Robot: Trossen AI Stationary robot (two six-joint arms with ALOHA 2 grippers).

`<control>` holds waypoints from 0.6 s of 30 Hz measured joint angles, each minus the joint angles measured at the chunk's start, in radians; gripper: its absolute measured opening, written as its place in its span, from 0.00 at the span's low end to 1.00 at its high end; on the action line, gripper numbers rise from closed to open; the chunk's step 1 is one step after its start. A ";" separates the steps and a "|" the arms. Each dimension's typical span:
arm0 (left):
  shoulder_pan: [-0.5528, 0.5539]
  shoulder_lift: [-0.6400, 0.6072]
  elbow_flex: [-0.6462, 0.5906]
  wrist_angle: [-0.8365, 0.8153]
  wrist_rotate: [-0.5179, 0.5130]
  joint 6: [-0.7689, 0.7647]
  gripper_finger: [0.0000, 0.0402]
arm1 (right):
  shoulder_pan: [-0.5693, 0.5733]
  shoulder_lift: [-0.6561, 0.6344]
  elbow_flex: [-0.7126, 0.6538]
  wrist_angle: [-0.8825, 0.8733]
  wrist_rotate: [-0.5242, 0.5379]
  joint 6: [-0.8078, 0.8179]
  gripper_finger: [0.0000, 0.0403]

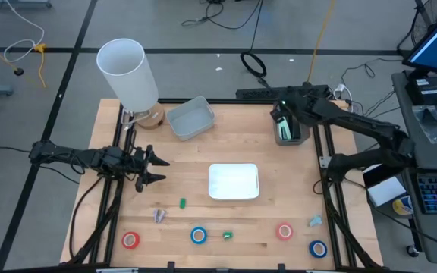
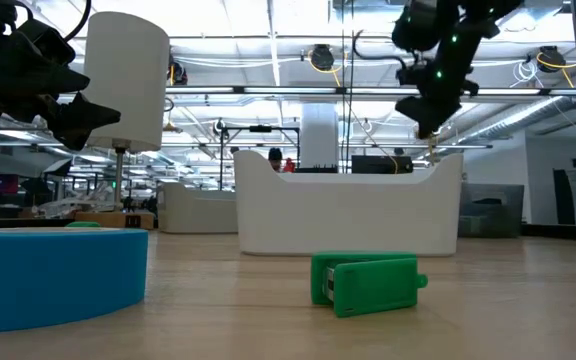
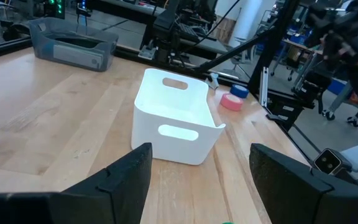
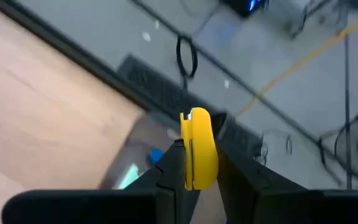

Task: Pick and place Stapler, Stapler remover, tape
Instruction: Put the yellow stapler into the black bin

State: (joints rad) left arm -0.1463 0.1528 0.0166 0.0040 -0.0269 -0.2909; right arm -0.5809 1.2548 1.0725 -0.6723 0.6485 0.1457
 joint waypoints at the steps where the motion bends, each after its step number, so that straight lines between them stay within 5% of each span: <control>1: 0.000 0.000 0.000 0.000 0.000 0.000 0.67 | -0.014 0.010 0.000 -0.018 -0.017 0.011 0.16; 12: 0.000 0.000 0.000 0.000 0.000 0.000 0.67 | -0.097 0.087 0.000 -0.130 -0.245 0.133 0.16; 18: 0.000 0.000 0.000 0.000 0.000 0.043 0.67 | -0.101 0.137 -0.015 -0.162 -0.261 0.159 0.18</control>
State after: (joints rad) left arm -0.1463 0.1528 0.0166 0.0040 -0.0265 -0.2479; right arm -0.6815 1.3919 1.0579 -0.8341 0.3873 0.3049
